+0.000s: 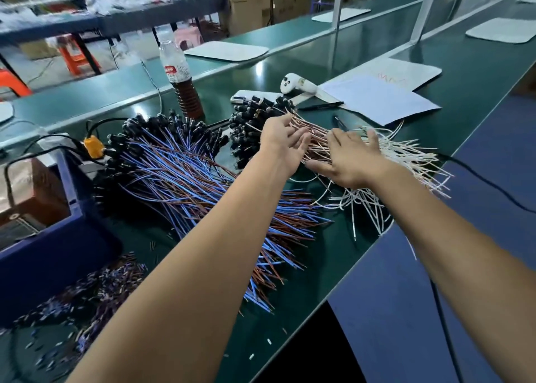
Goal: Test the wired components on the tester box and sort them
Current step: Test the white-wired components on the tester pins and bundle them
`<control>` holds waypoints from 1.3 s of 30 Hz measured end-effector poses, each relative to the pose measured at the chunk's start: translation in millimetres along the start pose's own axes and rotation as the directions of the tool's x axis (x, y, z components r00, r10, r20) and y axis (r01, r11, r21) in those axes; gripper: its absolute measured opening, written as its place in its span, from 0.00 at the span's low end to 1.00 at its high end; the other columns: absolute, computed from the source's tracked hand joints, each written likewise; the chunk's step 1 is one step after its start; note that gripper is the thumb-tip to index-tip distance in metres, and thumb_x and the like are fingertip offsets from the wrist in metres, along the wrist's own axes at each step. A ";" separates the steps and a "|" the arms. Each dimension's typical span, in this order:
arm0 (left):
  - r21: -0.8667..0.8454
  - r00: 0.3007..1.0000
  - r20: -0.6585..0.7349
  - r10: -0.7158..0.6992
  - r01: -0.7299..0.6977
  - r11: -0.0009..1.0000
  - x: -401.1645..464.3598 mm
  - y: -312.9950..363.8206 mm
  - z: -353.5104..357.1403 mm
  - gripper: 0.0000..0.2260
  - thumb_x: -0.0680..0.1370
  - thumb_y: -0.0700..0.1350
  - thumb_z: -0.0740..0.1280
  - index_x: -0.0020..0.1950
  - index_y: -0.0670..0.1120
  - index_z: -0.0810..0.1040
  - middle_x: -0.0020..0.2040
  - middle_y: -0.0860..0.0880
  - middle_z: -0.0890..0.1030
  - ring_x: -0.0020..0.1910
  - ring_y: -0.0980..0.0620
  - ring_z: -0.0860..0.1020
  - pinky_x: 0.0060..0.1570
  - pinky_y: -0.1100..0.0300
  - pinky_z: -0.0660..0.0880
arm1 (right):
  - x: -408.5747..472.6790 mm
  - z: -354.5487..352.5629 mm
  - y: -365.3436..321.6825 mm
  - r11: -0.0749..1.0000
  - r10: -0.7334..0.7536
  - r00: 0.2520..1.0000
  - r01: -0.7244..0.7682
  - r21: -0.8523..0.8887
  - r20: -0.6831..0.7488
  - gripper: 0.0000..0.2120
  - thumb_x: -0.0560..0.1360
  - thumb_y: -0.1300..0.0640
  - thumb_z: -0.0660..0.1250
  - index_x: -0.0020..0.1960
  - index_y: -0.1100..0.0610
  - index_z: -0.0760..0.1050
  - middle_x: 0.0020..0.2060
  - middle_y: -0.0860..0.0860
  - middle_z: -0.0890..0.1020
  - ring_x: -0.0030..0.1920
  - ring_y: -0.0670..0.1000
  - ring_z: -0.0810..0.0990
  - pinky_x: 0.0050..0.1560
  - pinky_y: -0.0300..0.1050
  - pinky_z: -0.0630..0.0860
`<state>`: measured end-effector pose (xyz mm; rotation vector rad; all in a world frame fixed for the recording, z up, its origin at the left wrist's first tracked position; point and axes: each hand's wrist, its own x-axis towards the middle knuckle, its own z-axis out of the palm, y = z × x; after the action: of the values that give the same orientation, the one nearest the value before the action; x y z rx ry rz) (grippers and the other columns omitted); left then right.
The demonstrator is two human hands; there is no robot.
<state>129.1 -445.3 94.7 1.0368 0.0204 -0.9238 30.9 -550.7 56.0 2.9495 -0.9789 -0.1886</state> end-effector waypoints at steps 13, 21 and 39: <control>-0.017 0.998 0.062 -0.008 0.009 1.000 -8.7 -4.5 -27.7 0.24 0.82 0.51 0.66 0.73 0.38 0.71 0.64 0.37 0.76 0.60 0.43 0.76 0.61 0.53 0.78 | -23.0 -40.4 -14.5 0.990 0.076 0.927 -0.025 0.141 -0.368 0.25 0.80 0.40 0.67 0.72 0.52 0.74 0.65 0.58 0.80 0.66 0.61 0.78 0.63 0.57 0.74; -0.207 0.991 0.127 -0.038 0.064 0.976 -3.0 -4.5 -18.3 0.33 0.83 0.52 0.65 0.82 0.36 0.58 0.81 0.35 0.60 0.81 0.39 0.59 0.79 0.46 0.61 | -46.2 -30.0 39.6 0.960 0.220 0.972 -0.201 0.195 -0.078 0.06 0.74 0.52 0.78 0.41 0.47 0.82 0.44 0.52 0.85 0.45 0.54 0.81 0.47 0.46 0.77; 0.210 0.998 0.063 -0.013 -0.001 0.978 -10.0 13.5 -27.3 0.21 0.80 0.52 0.68 0.68 0.41 0.72 0.57 0.41 0.72 0.52 0.46 0.75 0.50 0.55 0.80 | -29.0 -0.3 -24.1 0.970 0.124 0.927 -0.037 0.241 -0.355 0.07 0.78 0.51 0.74 0.53 0.54 0.83 0.51 0.58 0.84 0.53 0.61 0.82 0.54 0.53 0.80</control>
<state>142.4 -416.1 93.9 1.2018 -0.1302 -0.9791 22.2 -514.1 57.8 2.9663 -1.1246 0.4979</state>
